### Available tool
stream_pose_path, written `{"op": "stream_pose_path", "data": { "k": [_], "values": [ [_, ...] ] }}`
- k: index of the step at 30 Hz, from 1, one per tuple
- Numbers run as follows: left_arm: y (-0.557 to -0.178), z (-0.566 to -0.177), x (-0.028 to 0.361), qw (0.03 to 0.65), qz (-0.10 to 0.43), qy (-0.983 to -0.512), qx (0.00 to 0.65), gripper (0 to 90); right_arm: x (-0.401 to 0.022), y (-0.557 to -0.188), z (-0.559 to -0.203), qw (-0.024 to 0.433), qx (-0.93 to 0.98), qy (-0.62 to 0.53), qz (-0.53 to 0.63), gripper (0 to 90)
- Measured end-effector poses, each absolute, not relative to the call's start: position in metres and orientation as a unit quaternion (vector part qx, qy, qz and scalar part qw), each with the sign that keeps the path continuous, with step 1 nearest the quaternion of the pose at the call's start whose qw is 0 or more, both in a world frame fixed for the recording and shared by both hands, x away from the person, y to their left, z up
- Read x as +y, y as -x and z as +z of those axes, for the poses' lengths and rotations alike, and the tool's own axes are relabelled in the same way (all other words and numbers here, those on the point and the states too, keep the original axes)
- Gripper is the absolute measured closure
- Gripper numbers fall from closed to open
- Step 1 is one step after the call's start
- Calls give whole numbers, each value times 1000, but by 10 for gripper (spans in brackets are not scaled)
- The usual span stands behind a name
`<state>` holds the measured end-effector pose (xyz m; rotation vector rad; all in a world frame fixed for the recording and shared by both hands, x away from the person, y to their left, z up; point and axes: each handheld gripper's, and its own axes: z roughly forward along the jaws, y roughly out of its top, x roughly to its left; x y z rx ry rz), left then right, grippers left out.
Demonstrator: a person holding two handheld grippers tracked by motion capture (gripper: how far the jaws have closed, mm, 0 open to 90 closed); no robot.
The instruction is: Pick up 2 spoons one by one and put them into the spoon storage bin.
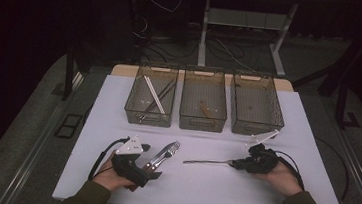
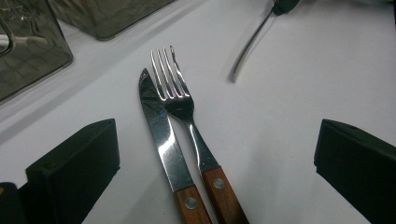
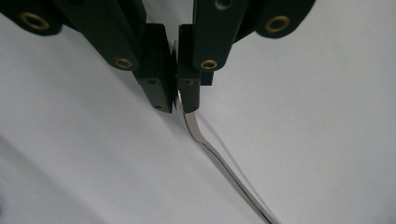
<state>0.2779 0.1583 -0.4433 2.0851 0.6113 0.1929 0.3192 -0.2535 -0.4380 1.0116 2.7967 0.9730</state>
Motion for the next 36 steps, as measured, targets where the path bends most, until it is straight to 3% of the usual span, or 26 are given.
{"op": "stream_pose_path", "data": {
  "k": [36],
  "values": [
    [-278, -444, 157, 459, 79, -849, 249, 0, -272, -328, -387, 105, 832, -407, 361, 853]
  ]
}}
